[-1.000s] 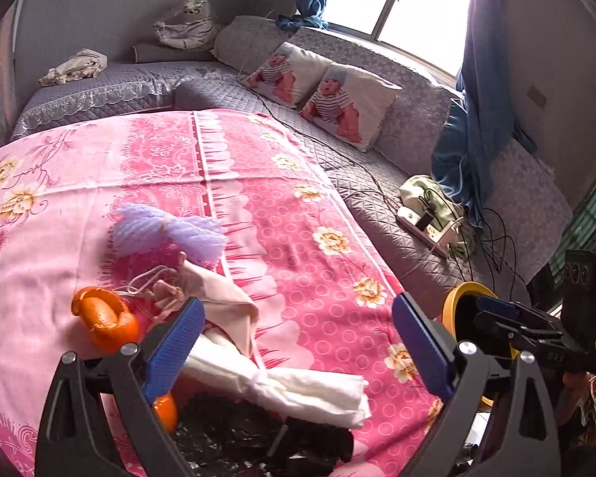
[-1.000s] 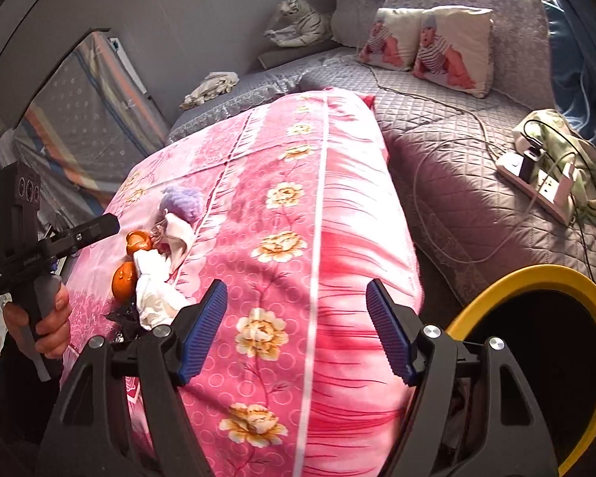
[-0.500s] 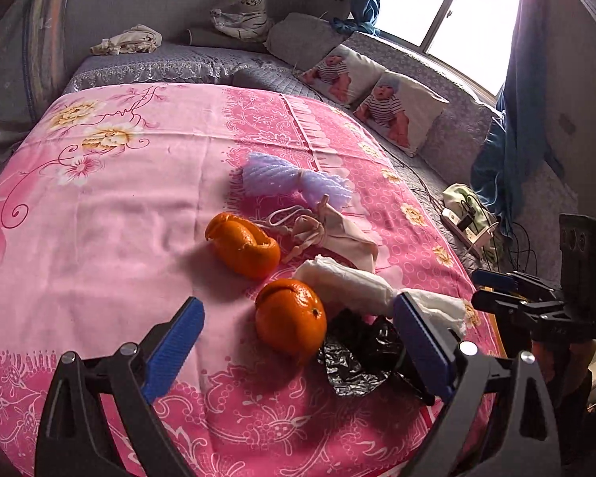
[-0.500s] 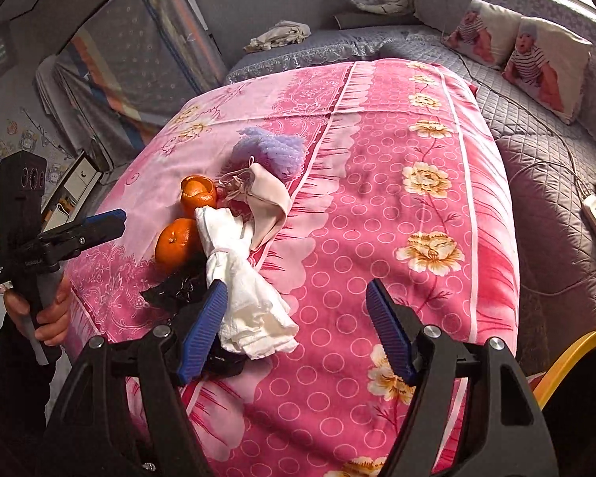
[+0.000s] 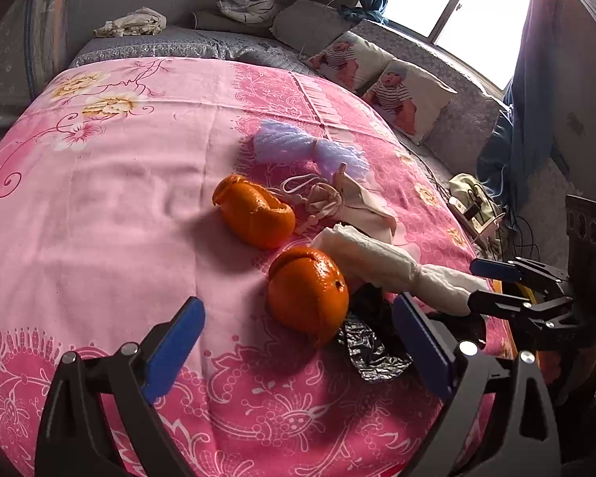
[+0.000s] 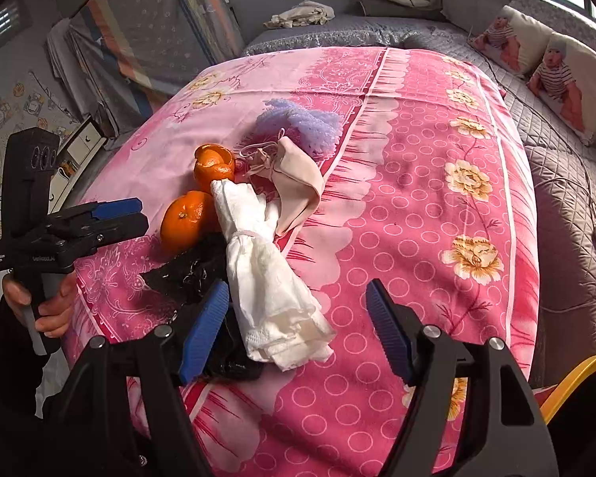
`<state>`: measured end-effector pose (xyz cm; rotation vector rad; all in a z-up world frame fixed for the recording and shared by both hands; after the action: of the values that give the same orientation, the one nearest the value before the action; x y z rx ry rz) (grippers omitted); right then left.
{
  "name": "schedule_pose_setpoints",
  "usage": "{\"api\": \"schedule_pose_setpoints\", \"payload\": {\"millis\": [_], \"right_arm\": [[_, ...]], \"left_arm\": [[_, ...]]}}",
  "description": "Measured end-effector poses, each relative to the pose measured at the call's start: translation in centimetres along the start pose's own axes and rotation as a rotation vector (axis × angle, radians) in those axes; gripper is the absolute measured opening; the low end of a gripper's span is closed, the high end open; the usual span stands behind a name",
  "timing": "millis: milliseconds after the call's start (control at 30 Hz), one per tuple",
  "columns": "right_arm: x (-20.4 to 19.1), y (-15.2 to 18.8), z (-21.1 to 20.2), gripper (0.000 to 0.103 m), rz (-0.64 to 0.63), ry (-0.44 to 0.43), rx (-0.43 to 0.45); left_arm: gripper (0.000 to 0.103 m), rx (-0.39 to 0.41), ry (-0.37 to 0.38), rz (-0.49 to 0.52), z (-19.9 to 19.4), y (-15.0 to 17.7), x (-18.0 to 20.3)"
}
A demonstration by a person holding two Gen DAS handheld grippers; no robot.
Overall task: Collect trash
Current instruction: 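Move both open tools back over the oranges and tissues on the bed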
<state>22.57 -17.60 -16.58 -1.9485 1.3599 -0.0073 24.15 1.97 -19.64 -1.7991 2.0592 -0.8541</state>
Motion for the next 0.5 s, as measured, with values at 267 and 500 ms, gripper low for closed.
{"api": "schedule_pose_setpoints", "payload": {"millis": [267,500], "right_arm": [[-0.3,-0.1,1.6,0.068,-0.021,-0.012,-0.036],[-0.1,0.0,3.0,0.059,-0.021,-0.016,-0.067]], "left_arm": [[0.091,-0.018,0.0,0.013,1.1,-0.4,0.3],[0.079,-0.059,-0.021,0.022,2.9,-0.6,0.3]]}}
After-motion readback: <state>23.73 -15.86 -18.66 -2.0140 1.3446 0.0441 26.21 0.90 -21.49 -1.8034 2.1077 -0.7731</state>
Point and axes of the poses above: each gripper's, at about its wrist camera, not at the fingertips, and z roughly the way its jaws point, x to its right, y to its underside, the point moved 7 cm from there along z, roughly the way its jaws point, and after that the axes turned 12 degrees about -y, right-handed, at the moved point
